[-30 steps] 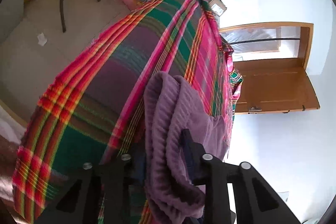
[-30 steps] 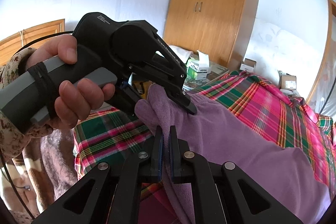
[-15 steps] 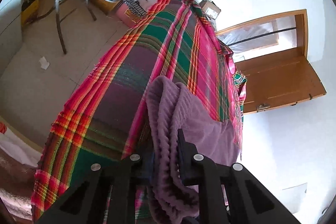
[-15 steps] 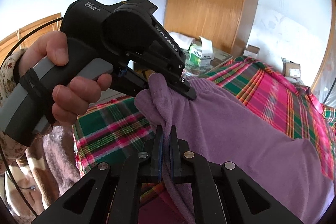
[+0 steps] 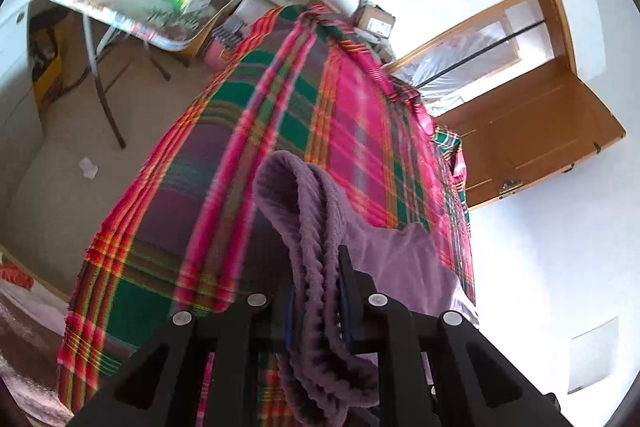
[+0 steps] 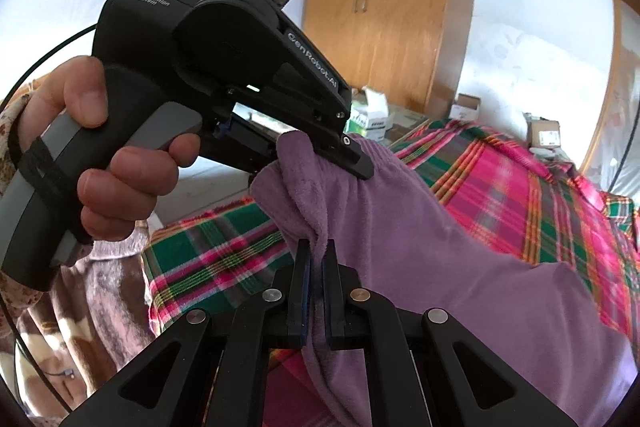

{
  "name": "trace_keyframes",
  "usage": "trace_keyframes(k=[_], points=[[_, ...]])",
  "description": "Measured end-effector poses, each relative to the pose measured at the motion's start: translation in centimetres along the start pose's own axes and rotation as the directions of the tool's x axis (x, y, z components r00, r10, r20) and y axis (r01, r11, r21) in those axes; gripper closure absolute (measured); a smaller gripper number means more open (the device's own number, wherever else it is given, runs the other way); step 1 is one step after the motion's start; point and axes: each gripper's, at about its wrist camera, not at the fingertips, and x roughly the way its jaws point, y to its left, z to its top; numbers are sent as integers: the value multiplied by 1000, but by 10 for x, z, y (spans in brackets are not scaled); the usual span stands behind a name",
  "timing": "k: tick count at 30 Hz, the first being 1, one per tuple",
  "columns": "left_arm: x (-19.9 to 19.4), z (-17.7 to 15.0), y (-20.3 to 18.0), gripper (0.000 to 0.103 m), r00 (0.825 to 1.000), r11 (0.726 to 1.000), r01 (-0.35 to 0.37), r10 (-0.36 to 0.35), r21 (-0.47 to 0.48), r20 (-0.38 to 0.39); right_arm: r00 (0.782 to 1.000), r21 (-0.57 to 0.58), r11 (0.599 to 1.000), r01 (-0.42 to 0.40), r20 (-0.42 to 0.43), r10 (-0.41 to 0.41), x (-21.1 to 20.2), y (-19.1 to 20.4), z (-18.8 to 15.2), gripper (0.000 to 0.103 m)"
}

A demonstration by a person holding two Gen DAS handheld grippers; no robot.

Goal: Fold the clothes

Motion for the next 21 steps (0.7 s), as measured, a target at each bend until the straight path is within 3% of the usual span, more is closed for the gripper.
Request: trace_keyframes(k=[21], points=[[29, -20, -136, 86, 998, 975, 54, -48, 214, -35, 981, 196, 972, 127, 122, -153, -99, -75, -21, 98]])
